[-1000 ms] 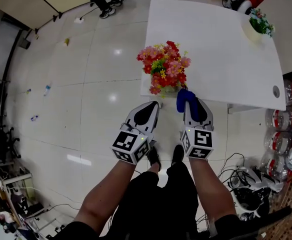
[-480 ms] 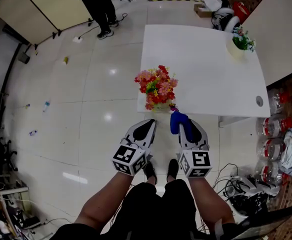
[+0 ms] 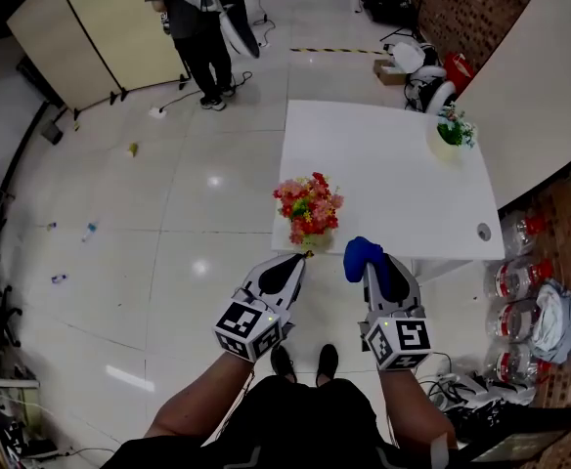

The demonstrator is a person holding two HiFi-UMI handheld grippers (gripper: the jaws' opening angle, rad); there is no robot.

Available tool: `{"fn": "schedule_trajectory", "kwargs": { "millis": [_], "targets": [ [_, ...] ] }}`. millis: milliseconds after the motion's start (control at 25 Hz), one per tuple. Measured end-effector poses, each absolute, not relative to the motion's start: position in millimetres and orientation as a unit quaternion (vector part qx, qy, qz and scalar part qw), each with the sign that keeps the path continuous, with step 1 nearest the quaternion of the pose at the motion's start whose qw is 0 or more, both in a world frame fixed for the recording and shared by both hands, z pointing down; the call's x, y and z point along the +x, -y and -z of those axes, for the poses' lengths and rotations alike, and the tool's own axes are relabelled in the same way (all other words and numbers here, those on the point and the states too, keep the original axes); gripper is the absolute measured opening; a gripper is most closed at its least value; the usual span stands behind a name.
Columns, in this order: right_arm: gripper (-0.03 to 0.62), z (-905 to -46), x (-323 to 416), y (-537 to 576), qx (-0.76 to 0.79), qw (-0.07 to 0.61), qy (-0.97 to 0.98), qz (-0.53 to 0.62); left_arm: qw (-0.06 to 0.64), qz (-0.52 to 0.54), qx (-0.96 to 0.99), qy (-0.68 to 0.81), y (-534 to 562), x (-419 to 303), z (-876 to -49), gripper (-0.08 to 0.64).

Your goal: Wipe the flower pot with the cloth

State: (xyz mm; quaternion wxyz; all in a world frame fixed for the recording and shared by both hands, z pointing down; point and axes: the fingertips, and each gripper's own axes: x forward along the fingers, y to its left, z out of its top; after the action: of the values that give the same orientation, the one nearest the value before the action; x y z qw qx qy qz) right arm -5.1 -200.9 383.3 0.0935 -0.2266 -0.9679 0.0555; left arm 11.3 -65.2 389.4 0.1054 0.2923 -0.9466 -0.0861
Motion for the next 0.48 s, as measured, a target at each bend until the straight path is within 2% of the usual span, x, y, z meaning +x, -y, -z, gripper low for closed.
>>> {"fn": "schedule_trajectory", "kwargs": {
  "millis": [240,480],
  "targets": [
    [0.098,-332.7,-4.9,202.7,-0.238,0.053,0.969,-0.047,0.072,0.063,0.297,0.95,58.9,14.1,-341.2,-0.003],
    [0.098,-314.7,-7.4,202.5,-0.238,0.043,0.969,-0.049,0.053,0.056,0.294,0.953,54.9,12.2,-322.5,-0.003]
  ]
}}
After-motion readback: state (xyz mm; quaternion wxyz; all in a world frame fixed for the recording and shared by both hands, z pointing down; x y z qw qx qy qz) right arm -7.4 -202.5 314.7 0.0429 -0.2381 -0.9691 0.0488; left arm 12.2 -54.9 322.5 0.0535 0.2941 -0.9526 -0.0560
